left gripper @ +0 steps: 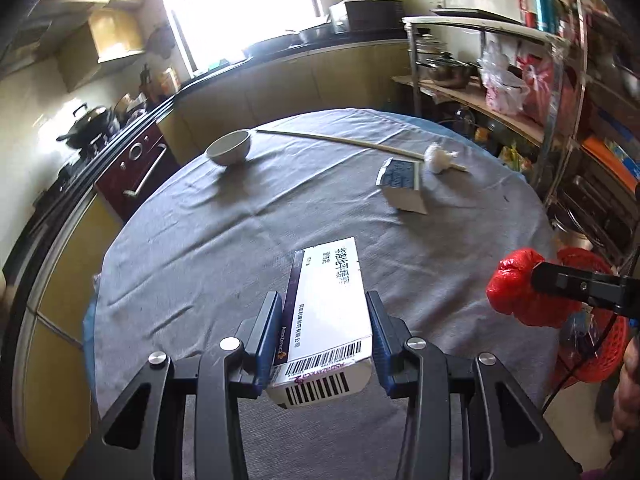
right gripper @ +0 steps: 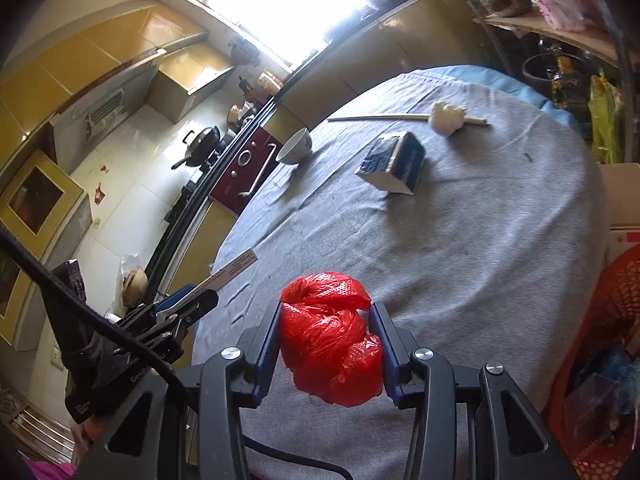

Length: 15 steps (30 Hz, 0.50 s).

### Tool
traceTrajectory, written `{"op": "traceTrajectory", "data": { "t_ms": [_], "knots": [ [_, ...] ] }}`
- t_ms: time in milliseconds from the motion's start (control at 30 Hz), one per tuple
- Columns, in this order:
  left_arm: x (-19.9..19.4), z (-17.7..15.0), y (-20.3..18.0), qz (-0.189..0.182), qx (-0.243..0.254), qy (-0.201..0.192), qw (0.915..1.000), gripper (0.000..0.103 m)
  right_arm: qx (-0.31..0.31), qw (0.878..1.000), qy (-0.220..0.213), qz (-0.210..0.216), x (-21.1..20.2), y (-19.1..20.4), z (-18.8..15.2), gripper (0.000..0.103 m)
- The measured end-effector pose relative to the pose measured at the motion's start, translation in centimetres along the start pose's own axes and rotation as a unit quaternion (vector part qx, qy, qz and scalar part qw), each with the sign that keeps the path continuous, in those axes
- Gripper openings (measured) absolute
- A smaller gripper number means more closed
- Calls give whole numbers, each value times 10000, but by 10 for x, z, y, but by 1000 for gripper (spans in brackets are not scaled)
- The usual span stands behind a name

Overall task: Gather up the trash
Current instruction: 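Carry the white box and red bag to the red basket and release both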

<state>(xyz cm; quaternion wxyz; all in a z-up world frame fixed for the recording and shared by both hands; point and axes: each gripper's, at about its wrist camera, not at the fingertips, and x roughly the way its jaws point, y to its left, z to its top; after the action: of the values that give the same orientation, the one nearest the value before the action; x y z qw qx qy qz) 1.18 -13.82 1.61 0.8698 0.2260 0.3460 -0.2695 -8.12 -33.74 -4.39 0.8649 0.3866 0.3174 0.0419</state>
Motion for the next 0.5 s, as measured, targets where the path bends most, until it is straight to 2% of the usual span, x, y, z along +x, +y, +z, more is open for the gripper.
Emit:
{"op": "traceTrajectory", "data": {
  "t_ms": [500],
  "knots": [
    [-3,14,-49,-132,582,-20,9982,43,324,9989,-329,-89,-41,-29,2,46]
  ]
}}
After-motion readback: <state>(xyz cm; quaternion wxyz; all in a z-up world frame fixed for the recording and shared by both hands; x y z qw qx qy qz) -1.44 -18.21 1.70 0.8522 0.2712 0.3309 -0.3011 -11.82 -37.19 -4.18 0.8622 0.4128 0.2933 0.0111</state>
